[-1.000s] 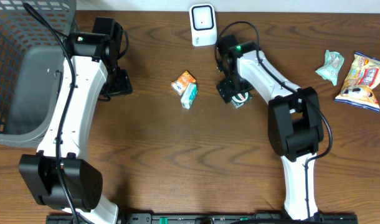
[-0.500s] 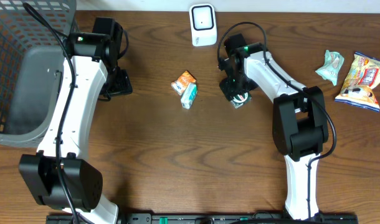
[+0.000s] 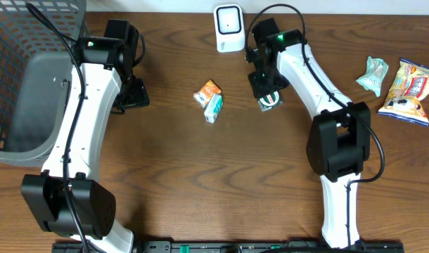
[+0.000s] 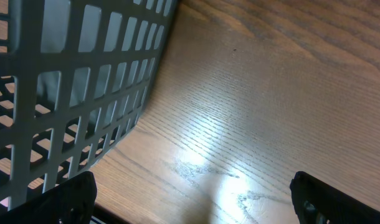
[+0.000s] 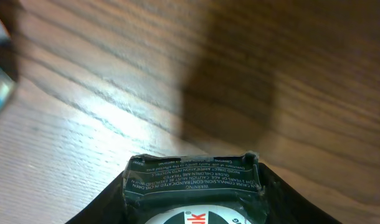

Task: Scan the item barcode
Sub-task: 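Lift the Zam-Buk tin up to the scanner face with the right gripper, then carry the tin right and drop it onto the wipe packs, then reach the right gripper to the green-white pack and grasp it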

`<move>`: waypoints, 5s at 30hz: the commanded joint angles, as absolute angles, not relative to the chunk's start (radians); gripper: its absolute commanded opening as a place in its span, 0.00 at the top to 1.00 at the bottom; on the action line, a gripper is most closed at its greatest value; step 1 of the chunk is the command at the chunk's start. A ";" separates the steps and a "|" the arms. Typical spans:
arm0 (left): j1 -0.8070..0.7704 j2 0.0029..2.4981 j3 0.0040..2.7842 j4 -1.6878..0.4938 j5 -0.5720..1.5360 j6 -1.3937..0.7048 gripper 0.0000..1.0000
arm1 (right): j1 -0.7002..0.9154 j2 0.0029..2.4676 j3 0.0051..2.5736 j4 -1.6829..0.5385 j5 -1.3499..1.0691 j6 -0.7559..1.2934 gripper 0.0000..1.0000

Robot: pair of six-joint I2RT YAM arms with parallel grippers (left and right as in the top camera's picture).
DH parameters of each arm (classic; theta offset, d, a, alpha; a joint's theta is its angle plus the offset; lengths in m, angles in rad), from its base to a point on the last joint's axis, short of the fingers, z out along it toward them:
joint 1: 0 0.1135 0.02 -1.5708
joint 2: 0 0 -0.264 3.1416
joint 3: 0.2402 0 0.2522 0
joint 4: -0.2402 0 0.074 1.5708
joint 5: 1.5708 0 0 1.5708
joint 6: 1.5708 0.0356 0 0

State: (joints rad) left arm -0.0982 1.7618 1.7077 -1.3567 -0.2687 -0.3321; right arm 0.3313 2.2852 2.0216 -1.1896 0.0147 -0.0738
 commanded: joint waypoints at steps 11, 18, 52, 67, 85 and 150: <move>-0.096 1.760 1.703 -1.360 -0.289 -0.319 0.02 | 0.350 2.295 2.214 -0.863 -0.096 0.074 0.67; -0.096 1.761 1.703 -1.360 -0.289 -0.319 0.02 | 0.395 2.295 2.212 -0.564 0.123 0.030 0.66; -0.096 1.761 1.703 -1.360 -0.289 -0.319 0.02 | 0.578 2.551 2.212 0.027 0.741 -1.056 0.64; -0.096 1.761 1.703 -1.360 -0.289 -0.319 0.02 | 0.551 2.541 2.212 0.008 0.803 -0.976 0.62; -0.096 1.761 1.703 -1.360 -0.289 -0.319 0.02 | 0.160 2.373 2.212 -0.579 0.951 -0.322 0.60; -0.096 1.761 1.703 -1.360 -0.289 -0.319 0.02 | 0.546 2.349 1.977 -1.377 0.238 0.593 0.23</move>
